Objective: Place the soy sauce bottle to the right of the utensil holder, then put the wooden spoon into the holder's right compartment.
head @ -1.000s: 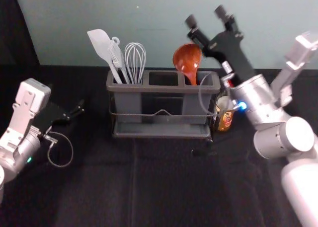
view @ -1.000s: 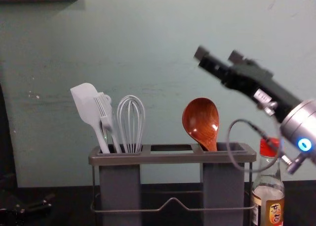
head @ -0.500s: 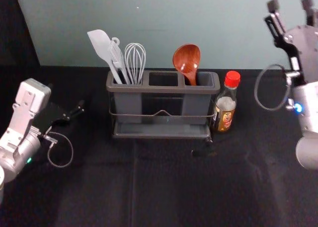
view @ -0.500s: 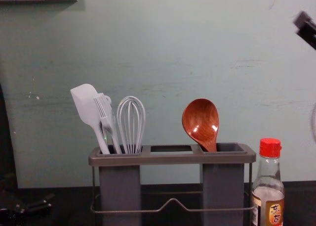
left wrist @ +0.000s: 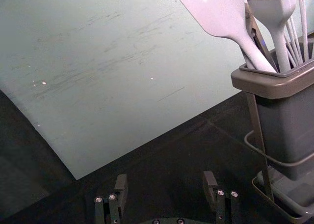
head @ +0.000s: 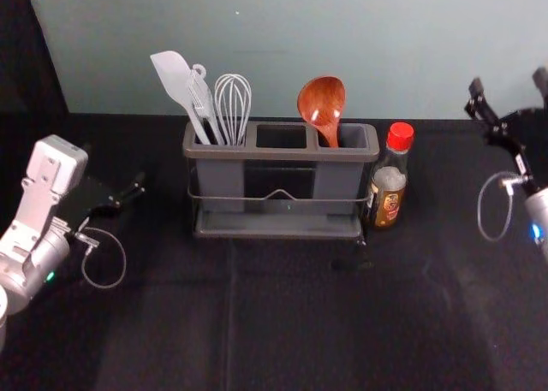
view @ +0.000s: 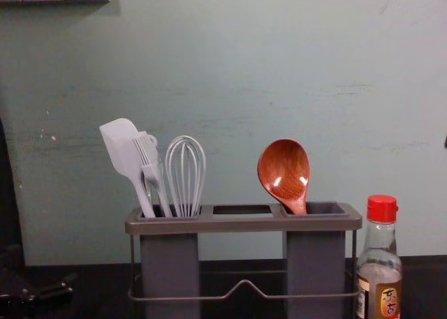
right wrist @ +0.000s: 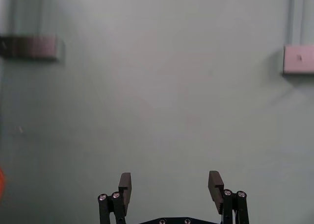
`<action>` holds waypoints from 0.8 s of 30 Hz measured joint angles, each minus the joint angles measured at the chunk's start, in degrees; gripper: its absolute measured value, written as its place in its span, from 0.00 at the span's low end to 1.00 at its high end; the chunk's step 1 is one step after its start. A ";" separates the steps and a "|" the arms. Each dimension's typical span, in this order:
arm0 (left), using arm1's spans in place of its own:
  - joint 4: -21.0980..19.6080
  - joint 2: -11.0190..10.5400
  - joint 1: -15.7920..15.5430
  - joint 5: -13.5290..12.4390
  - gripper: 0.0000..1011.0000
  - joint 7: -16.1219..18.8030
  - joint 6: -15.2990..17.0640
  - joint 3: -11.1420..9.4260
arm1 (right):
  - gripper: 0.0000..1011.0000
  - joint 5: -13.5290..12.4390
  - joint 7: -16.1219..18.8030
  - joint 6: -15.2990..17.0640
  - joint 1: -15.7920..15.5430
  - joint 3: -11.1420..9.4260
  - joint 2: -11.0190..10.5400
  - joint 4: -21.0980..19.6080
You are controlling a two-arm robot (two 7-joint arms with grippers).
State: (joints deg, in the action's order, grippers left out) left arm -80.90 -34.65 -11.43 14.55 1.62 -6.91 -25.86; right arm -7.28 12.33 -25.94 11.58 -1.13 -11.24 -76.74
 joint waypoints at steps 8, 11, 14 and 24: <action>0.00 0.00 0.00 -0.01 0.99 0.00 0.00 0.00 | 0.99 5.06 -2.64 8.88 -0.67 -0.02 -0.44 0.72; 0.01 0.00 0.00 0.00 0.99 0.00 0.00 0.00 | 0.99 7.31 -2.78 11.80 -0.70 1.01 -1.33 0.52; 0.00 0.00 0.00 0.00 0.99 0.00 0.00 0.00 | 0.99 9.97 -3.20 13.72 -0.63 2.22 -2.33 0.26; 0.00 0.00 0.00 -0.01 0.99 0.00 0.00 0.00 | 0.99 18.18 -4.69 16.41 0.40 5.93 -5.00 0.05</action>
State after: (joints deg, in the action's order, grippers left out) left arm -80.90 -34.65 -11.43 14.54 1.62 -6.91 -25.86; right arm 10.90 7.63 -9.53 11.98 4.80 -16.24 -76.68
